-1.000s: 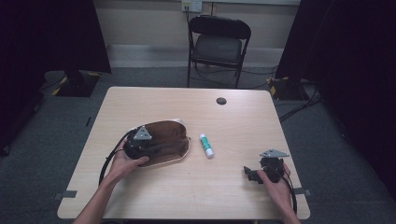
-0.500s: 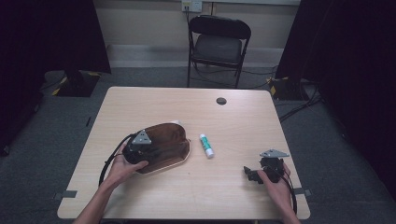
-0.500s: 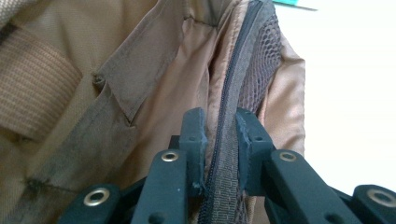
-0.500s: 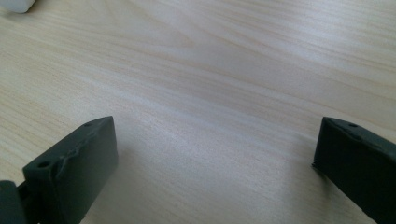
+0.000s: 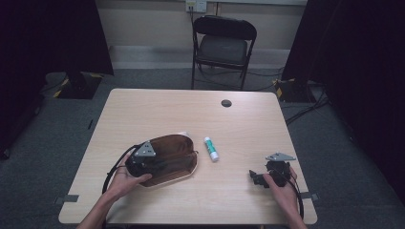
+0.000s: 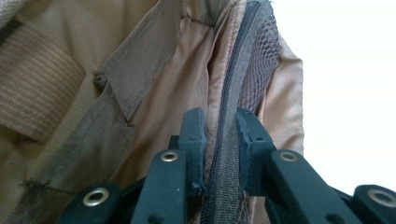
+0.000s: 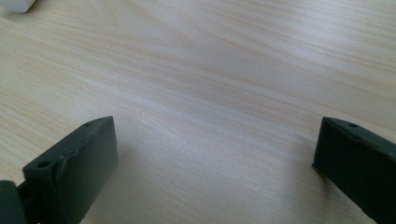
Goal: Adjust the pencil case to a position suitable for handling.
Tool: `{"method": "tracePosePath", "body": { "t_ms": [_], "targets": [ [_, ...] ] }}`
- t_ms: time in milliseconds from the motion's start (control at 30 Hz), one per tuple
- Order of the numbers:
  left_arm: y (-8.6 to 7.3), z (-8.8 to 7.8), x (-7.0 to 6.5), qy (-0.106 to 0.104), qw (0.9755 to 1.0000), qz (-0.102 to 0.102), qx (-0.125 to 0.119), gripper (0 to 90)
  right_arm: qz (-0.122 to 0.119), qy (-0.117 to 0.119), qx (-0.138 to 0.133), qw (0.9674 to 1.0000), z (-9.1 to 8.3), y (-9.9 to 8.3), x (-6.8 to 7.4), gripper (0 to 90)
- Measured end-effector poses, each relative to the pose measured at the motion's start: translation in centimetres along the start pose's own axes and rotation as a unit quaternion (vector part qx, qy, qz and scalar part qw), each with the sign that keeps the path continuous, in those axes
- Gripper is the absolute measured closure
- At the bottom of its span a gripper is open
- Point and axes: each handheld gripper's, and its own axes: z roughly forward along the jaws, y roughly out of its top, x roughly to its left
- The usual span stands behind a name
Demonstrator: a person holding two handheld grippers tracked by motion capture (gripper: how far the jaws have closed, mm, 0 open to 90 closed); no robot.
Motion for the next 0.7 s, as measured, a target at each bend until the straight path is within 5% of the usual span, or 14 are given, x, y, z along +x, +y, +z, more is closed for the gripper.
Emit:
{"method": "tracePosePath", "body": {
  "t_ms": [700],
  "targets": [
    [-0.1,0.4,-2.7,-0.036,0.9992,0.008,-0.011,74.7,0.001,-0.001,0.001,1.0,0.0,0.0,0.0,0.0]
  ]
}}
